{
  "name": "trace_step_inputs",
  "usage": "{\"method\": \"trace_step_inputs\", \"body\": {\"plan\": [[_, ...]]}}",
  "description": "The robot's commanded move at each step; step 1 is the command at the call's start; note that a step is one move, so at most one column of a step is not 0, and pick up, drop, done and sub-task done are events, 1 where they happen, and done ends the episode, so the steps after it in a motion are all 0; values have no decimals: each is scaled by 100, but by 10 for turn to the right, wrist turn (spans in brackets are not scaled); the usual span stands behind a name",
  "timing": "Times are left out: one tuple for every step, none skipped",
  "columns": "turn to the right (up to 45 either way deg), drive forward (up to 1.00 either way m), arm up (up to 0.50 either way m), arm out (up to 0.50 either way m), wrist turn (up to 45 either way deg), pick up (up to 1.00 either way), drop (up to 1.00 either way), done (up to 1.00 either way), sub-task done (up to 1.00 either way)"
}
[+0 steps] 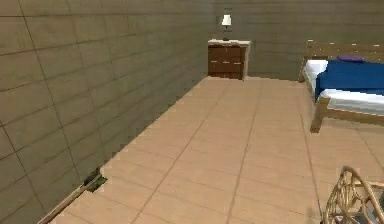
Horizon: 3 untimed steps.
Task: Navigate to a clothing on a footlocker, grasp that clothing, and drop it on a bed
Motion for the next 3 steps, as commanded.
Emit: {"method": "trace_step_inputs", "body": {"plan": [[0,45,0,0,0,0,0,0,0],[210,0,0,0,0,0,0,0,0],[0,100,0,0,0,0,0,0,0]]}}
